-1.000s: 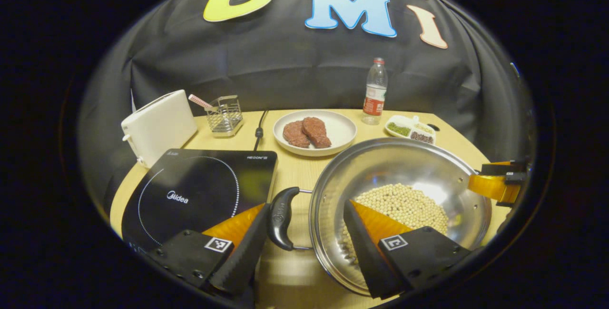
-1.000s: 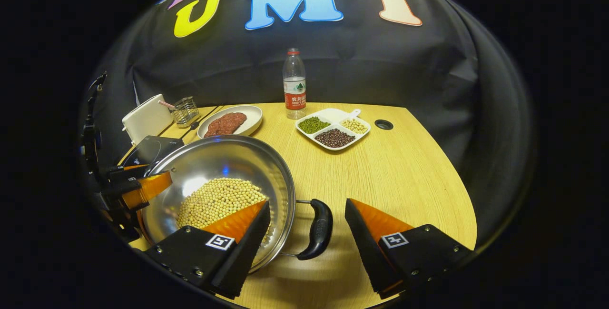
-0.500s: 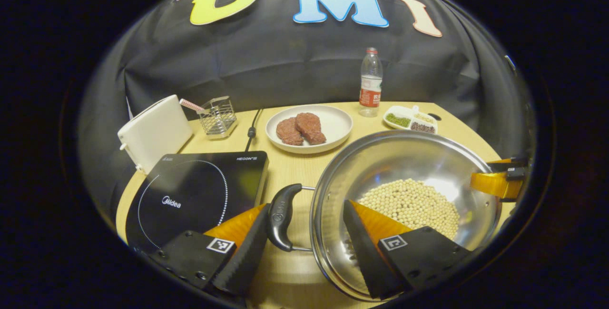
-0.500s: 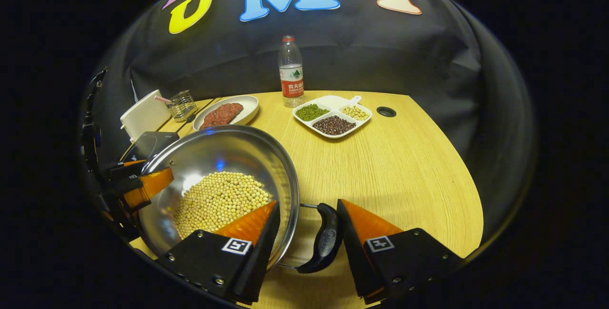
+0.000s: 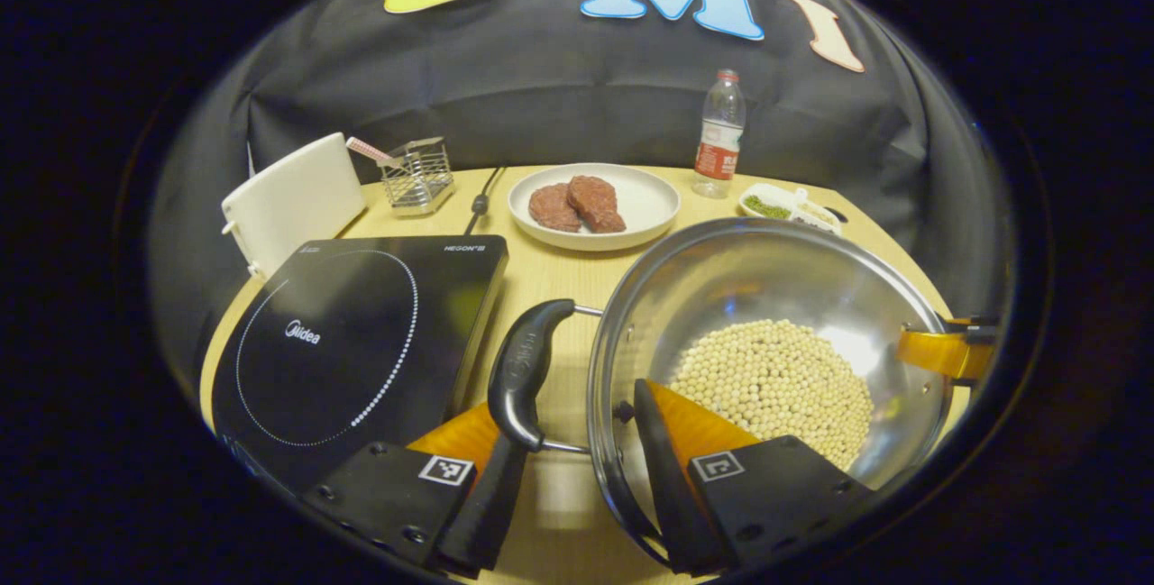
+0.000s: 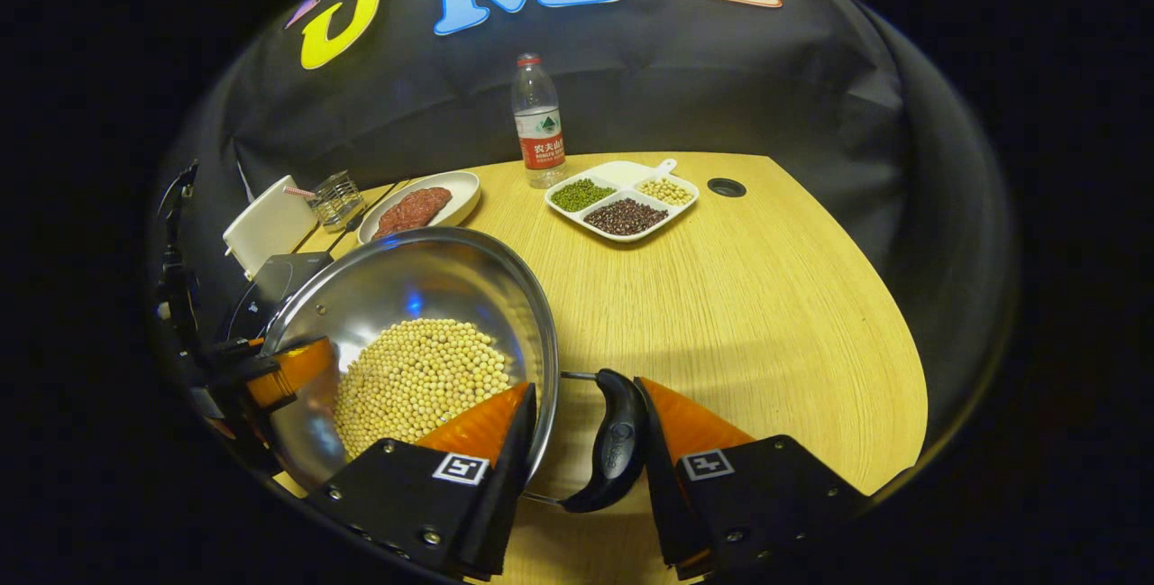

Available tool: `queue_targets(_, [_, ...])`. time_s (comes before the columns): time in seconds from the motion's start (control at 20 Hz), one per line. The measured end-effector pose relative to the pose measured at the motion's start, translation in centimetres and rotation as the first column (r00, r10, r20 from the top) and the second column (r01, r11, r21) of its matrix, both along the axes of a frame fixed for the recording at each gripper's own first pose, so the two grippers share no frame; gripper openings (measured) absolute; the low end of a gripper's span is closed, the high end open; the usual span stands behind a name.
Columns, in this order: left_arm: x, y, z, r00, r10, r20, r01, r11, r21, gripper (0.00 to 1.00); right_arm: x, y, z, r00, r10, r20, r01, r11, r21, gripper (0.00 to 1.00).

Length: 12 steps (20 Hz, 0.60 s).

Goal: First push the handle of the pot to place it horizontally, then grasp the pot with both hands and set it on the induction cooktop.

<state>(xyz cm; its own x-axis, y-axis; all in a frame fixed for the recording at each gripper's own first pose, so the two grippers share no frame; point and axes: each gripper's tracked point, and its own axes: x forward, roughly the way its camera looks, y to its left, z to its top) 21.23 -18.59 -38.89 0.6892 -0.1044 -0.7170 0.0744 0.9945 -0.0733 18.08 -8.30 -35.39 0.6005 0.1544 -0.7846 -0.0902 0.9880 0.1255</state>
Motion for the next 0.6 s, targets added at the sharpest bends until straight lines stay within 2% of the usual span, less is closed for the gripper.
queue_targets(0.1, [0.0,0.6,0.3,1.000,0.013,0.013,-0.013,1.000,0.016,0.75,0.2,0.0,0.1,1.000,0.003,0.005,-0.003,1.000,0.015,0.63])
queue_targets(0.15, [-0.3,0.7,0.7,1.000,0.009,0.017,-0.010,1.000,0.022,0.87,0.2,-0.1,0.0,1.000,0.002,0.008,-0.002,1.000,0.021,0.63])
queue_targets(0.2, [-0.1,0.7,0.6,1.000,0.001,0.020,-0.001,0.999,0.037,0.92,0.4,-0.1,0.0,1.000,0.003,0.010,-0.003,1.000,0.024,0.63])
queue_targets(0.3, [0.4,1.0,1.0,0.999,-0.007,0.041,0.004,0.998,0.064,0.75,0.5,-0.2,0.0,1.000,0.013,0.016,-0.014,1.000,0.024,0.63])
queue_targets(0.35, [0.6,0.9,1.1,0.999,-0.013,0.047,0.009,0.997,0.072,0.85,0.6,-0.2,0.0,1.000,0.015,0.017,-0.015,1.000,0.025,0.63])
queue_targets(0.4, [0.6,0.9,1.1,0.999,-0.020,0.046,0.017,0.997,0.077,0.85,0.7,-0.3,0.0,1.000,0.017,0.019,-0.017,1.000,0.027,0.63])
queue_targets(0.45, [0.6,0.8,1.1,0.999,-0.027,0.046,0.024,0.996,0.082,0.76,0.7,-0.2,0.0,1.000,0.019,0.021,-0.019,0.999,0.026,0.63])
queue_targets(0.5, [0.7,0.8,1.2,0.998,-0.033,0.047,0.029,0.996,0.082,0.95,0.9,-0.3,0.0,1.000,0.020,0.023,-0.021,0.999,0.026,0.63])
queue_targets(0.55, [0.8,0.5,1.2,0.998,-0.041,0.052,0.037,0.997,0.072,0.95,0.9,-0.3,0.0,1.000,0.019,0.023,-0.020,0.999,0.027,0.63])
queue_targets(0.6, [0.9,0.5,1.2,0.998,-0.039,0.053,0.035,0.997,0.074,0.76,0.8,-0.3,0.0,1.000,0.019,0.023,-0.019,1.000,0.025,0.63])
